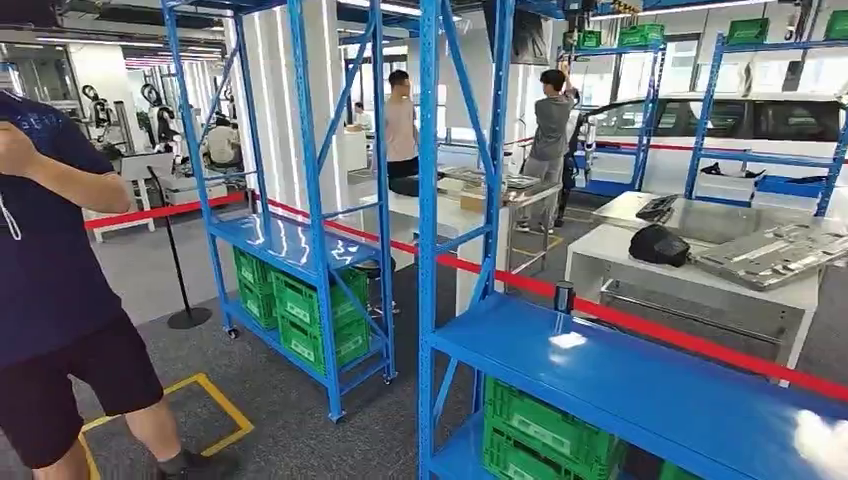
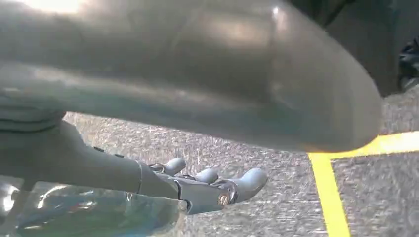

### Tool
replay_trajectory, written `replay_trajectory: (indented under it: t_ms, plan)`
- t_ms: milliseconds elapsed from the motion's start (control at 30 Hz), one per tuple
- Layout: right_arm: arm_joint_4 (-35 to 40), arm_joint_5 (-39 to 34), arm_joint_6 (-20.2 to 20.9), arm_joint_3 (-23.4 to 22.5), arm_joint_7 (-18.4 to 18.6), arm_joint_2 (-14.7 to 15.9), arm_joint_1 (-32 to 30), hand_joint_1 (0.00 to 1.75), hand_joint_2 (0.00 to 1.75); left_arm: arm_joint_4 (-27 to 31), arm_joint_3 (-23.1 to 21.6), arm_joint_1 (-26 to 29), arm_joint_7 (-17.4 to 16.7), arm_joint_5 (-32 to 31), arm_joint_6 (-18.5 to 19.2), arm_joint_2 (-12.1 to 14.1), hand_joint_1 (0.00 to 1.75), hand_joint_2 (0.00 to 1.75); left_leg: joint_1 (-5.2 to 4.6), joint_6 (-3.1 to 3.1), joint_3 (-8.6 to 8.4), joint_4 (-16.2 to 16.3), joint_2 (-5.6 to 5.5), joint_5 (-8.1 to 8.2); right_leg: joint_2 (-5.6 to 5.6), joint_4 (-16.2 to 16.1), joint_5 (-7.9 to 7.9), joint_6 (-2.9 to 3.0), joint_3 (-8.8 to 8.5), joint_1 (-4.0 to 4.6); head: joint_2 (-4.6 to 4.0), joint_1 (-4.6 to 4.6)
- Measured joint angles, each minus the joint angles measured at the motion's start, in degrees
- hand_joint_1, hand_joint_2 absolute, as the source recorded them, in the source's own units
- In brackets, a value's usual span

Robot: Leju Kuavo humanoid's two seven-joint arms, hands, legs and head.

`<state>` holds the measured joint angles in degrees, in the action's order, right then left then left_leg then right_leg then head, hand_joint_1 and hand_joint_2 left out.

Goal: Take the parts from the cabinet and place them on the table.

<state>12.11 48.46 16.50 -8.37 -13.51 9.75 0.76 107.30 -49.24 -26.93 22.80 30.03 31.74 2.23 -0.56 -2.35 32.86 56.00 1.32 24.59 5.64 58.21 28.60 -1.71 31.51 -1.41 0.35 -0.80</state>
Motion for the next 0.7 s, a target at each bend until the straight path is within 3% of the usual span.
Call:
replay_trajectory:
  t_ms: [33, 67, 100, 133, 167, 200, 267, 300, 333, 367, 433, 467, 500, 533, 567, 633, 667, 700]
  plan:
    - [-0.07, 0.02, 0.13, 0.11, 0.04, 0.02, -0.22, 0.0, 0.0, -0.24, 0.0, -0.13, 0.04, 0.02, 0.02, -0.15, 1.75, 1.75, 0.15, -0.49, 0.0, -0.19, -0.51, -0.33, -2.86, 3.29, 1.65, 0.53, 1.58, -0.03, 0.0, -0.09]
    - [-0.13, 0.07, 0.33, 0.24, 0.2, -0.07, -0.42, 0.0, 0.0, -0.42, 0.0, -0.04, 0.04, 0.0, 0.02, -0.35, 1.75, 1.75, 0.22, -0.62, 0.11, -0.22, -1.32, -0.31, -4.43, 7.71, 3.53, 0.83, 3.69, -0.02, 0.02, 0.08]
    - [-0.24, 0.09, 0.35, 0.26, 0.35, 0.0, -0.55, 0.0, 0.0, -0.74, -0.11, 0.11, -0.04, -0.04, 0.02, -0.44, 1.75, 1.75, 0.09, -0.63, 0.18, -0.2, -2.29, -0.31, -5.2, 12.79, 5.47, 1.01, 6.37, 0.0, 0.0, 0.15]
    - [-0.33, 0.2, 0.48, 0.29, 0.37, 0.02, -0.77, 0.0, 0.0, -1.01, -0.15, 0.22, -0.09, -0.04, 0.0, -0.42, 1.75, 1.75, 0.0, -0.64, 0.23, -0.17, -3.25, -0.31, -5.45, 16.24, 6.44, 0.92, 8.22, 0.01, 0.0, 0.19]
    - [-0.37, 0.44, 0.55, 0.37, 0.37, -0.07, -0.89, 0.0, 0.0, -1.18, -0.2, 0.28, -0.24, -0.09, 0.0, -0.44, 1.75, 1.75, -0.08, -0.63, 0.23, -0.1, -4.11, -0.31, -5.49, 17.18, 6.23, 0.65, 8.93, -0.01, 0.02, 0.28]
    - [-0.44, 0.5, 0.66, 0.55, 0.35, -0.22, -0.96, 0.0, 0.0, -1.35, -0.33, 0.29, -0.39, -0.11, 0.0, -0.5, 1.75, 1.75, -0.07, -0.62, 0.2, 0.02, -5.07, -0.3, -5.5, 15.16, 4.94, 0.12, 8.21, -0.05, 0.0, 0.24]
    - [-0.44, 0.5, 0.59, 0.77, 0.24, -0.42, -0.88, 0.0, 0.0, -1.66, -0.57, 0.29, -0.63, -0.11, 0.07, -0.72, 1.75, 1.75, 0.08, -0.26, 0.19, 0.54, -6.85, -0.06, -6.41, 4.92, 0.18, -1.16, 3.65, -0.39, 0.02, 0.28]
    - [-0.46, 0.55, 0.48, 0.83, 0.13, -0.53, -0.94, 0.0, 0.0, -1.84, -0.7, 0.3, -0.72, -0.11, 0.09, -0.94, 1.75, 1.75, 0.08, 0.12, 0.4, 1.0, -7.54, 0.2, -8.9, 0.2, -1.53, -1.57, 1.56, -0.88, 0.02, 0.34]
    - [-0.63, 0.68, 0.42, 0.99, 0.11, -0.83, -0.94, 0.0, 0.0, -2.08, -0.79, 0.42, -0.77, -0.09, 0.07, -1.14, 1.75, 1.75, -0.34, 0.5, 0.85, 1.55, -8.2, 0.45, -9.76, -0.05, -1.53, -0.8, 1.38, -0.41, 0.0, 0.48]
    - [-0.66, 0.74, 0.42, 1.14, -0.04, -0.92, -0.79, 0.0, 0.0, -2.19, -0.87, 0.51, -1.03, -0.09, 0.0, -1.44, 1.75, 1.75, -0.28, 0.57, 1.05, 1.65, -8.48, 0.46, -8.91, 0.01, -1.61, -0.09, 1.23, -0.51, 0.0, 0.28]
    - [-0.65, 0.94, 0.37, 1.38, -0.09, -1.23, -0.38, 0.0, 0.0, -2.43, -1.09, 0.78, -1.16, -0.02, -0.02, -1.68, 1.75, 1.75, -0.04, 0.79, 1.17, 1.57, -9.23, 0.33, -8.24, 0.05, -1.58, 0.36, 1.16, -0.08, 0.02, 0.08]
    - [-0.63, 1.03, 0.33, 1.55, -0.13, -1.47, -0.34, 0.0, 0.0, -2.45, -1.22, 0.94, -1.42, -0.04, -0.04, -1.86, 1.75, 1.75, 0.05, 0.99, 1.33, 1.81, -9.73, 0.55, -7.53, -0.14, -1.68, 0.69, 1.0, -0.5, 0.02, 0.17]
    - [-0.63, 1.03, 0.22, 1.66, -0.15, -1.66, -0.32, 0.0, 0.0, -2.43, -1.35, 1.07, -1.79, -0.02, -0.09, -2.14, 1.75, 1.75, -0.05, 1.34, 1.86, 2.67, -7.35, 1.2, -6.85, -0.2, -1.64, 1.01, 0.76, -0.57, 0.02, 0.19]
    - [-0.63, 1.03, 0.02, 1.68, -0.2, -1.64, -0.37, 0.0, 0.0, -2.43, -1.51, 1.05, -1.99, -0.04, -0.11, -2.34, 1.75, 1.75, -0.14, 1.78, 3.07, 5.46, -4.11, 2.74, -6.34, -0.21, -1.38, 1.49, 0.56, -0.53, 0.0, -0.25]
    - [-0.66, 1.03, -0.02, 1.68, -0.22, -1.75, -0.52, 0.0, 0.0, -2.43, -1.62, 1.1, -2.19, -0.02, -0.11, -2.58, 1.75, 1.75, 0.13, 2.05, 5.13, 9.7, -2.58, 4.73, -5.69, -0.2, -1.22, 1.74, 0.39, -0.28, 0.0, -0.2]
    - [-0.68, 1.01, -0.26, 1.71, -0.26, -1.86, -0.87, 0.0, 0.0, -2.47, -1.79, 1.54, -2.58, 0.0, -0.07, -2.78, 1.75, 1.75, 0.54, 2.27, 10.2, 19.11, -1.62, 8.21, -4.02, -0.19, -0.91, 2.09, 0.2, 0.0, 0.02, -0.2]
    - [-0.72, 1.01, -0.41, 1.71, -0.26, -1.86, -0.99, 0.0, 0.0, -2.49, -1.86, 1.84, -2.76, 0.0, 0.0, -2.78, 1.75, 1.75, 0.68, 2.33, 11.6, 21.2, -1.57, 8.28, -3.2, -0.19, -0.8, 2.21, 0.12, 0.09, 0.02, -0.25]
    - [-0.74, 1.01, -0.57, 1.71, -0.26, -1.93, -1.01, 0.0, 0.0, -2.51, -1.92, 2.1, -2.86, 0.0, 0.02, -2.78, 1.75, 1.75, 0.73, 2.27, 11.43, 20.23, -1.46, 7.12, -2.54, -0.19, -0.68, 2.29, 0.01, 0.21, 0.02, -0.2]
